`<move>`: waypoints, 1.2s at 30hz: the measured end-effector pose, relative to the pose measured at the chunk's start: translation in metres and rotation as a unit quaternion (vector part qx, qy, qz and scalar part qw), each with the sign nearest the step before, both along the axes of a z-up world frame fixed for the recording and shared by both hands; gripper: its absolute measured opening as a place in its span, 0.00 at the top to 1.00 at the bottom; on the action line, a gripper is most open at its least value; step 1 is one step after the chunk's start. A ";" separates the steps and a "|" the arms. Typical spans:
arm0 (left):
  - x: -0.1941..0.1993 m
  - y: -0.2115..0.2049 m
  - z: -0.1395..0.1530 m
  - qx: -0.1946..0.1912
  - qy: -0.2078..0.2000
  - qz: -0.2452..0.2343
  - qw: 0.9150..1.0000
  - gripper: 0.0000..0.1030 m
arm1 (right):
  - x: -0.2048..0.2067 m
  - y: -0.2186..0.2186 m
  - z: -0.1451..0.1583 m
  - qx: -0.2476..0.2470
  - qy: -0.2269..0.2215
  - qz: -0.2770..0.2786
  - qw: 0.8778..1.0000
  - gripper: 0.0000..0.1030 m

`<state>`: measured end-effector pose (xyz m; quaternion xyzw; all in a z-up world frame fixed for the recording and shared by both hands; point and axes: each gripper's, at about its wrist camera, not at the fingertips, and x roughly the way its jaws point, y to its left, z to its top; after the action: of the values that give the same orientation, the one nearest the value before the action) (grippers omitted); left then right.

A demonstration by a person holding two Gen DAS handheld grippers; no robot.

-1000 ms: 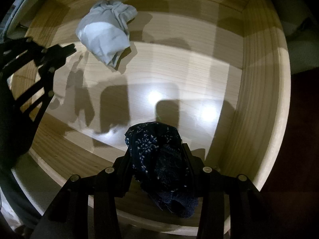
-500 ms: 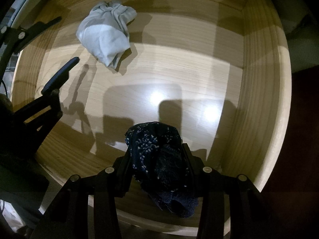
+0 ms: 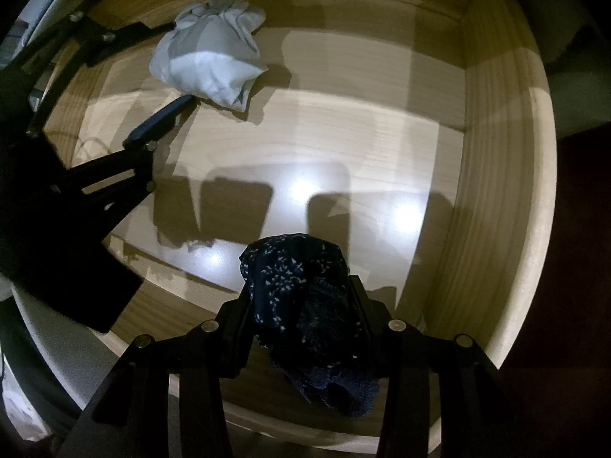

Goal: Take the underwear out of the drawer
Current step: 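Close the left gripper on the pale blue bundle and lift it while the right gripper holds the dark sock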

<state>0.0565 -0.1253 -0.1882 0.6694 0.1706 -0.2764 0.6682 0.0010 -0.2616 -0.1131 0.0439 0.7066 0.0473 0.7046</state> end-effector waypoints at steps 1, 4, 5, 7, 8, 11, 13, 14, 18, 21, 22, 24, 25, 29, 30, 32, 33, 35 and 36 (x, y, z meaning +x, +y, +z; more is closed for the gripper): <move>0.002 -0.001 0.001 -0.002 0.006 0.004 1.000 0.48 | 0.000 0.000 0.000 0.000 0.000 0.000 1.000 0.61; 0.005 -0.001 0.002 -0.001 0.012 0.001 1.000 0.48 | 0.000 0.001 0.000 0.000 0.000 0.000 1.000 0.61; 0.008 -0.003 0.003 -0.003 0.015 -0.001 1.000 0.48 | 0.000 0.002 0.000 0.000 0.000 0.000 1.000 0.61; 0.013 -0.004 0.003 -0.002 0.028 -0.001 1.000 0.64 | 0.000 0.002 0.000 0.000 0.000 0.000 1.000 0.61; 0.016 -0.004 0.004 -0.001 0.037 0.006 0.999 0.67 | 0.001 0.002 0.000 0.000 0.000 0.000 1.000 0.61; 0.016 -0.009 0.003 0.004 0.030 0.009 0.999 0.69 | 0.001 0.001 0.000 0.000 0.000 0.001 1.000 0.61; 0.023 -0.016 0.002 0.003 0.037 0.020 0.999 0.71 | 0.002 0.001 0.001 0.000 0.000 0.001 1.000 0.61; 0.025 -0.018 0.004 0.004 0.045 0.028 0.999 0.71 | 0.003 0.001 0.001 0.000 0.000 0.001 1.000 0.61; 0.029 -0.025 0.009 0.015 0.075 0.058 0.995 0.71 | 0.002 0.002 0.002 0.000 0.000 0.000 1.000 0.61; 0.032 -0.021 0.010 0.033 0.087 0.093 0.991 0.71 | 0.002 0.003 0.001 0.000 0.000 -0.001 1.000 0.61; 0.034 -0.018 0.010 0.037 0.094 0.109 0.989 0.71 | 0.002 0.005 0.001 0.000 0.000 -0.001 1.000 0.61; 0.037 -0.013 0.012 0.041 0.106 0.141 0.983 0.71 | 0.003 0.008 0.000 -0.001 0.001 -0.001 1.000 0.61; 0.039 -0.010 0.013 0.042 0.114 0.161 0.979 0.71 | 0.001 0.001 0.002 -0.001 0.001 0.000 1.000 0.61; 0.053 0.001 0.021 0.031 0.153 0.245 0.957 0.71 | 0.001 -0.006 0.005 -0.001 0.001 0.000 1.000 0.61; 0.056 0.003 0.023 0.026 0.164 0.262 0.951 0.71 | 0.001 -0.007 0.005 -0.001 0.001 0.000 1.000 0.61; 0.065 0.007 0.030 0.007 0.195 0.307 0.932 0.71 | 0.001 -0.007 0.004 -0.002 0.001 -0.001 1.000 0.61; 0.072 0.007 0.032 -0.007 0.212 0.332 0.919 0.71 | 0.002 -0.007 0.004 -0.003 0.001 -0.001 1.000 0.61; 0.083 0.013 0.039 -0.038 0.246 0.381 0.890 0.71 | 0.002 -0.006 0.004 -0.004 0.002 -0.001 1.000 0.61; 0.089 0.015 0.041 -0.054 0.262 0.404 0.875 0.71 | 0.003 -0.005 0.004 -0.005 0.003 -0.001 1.000 0.61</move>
<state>0.1455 -0.1102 -0.1468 0.4081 0.5797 -0.1563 0.6877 0.0038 -0.2662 -0.1095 0.0410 0.7086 0.0428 0.7031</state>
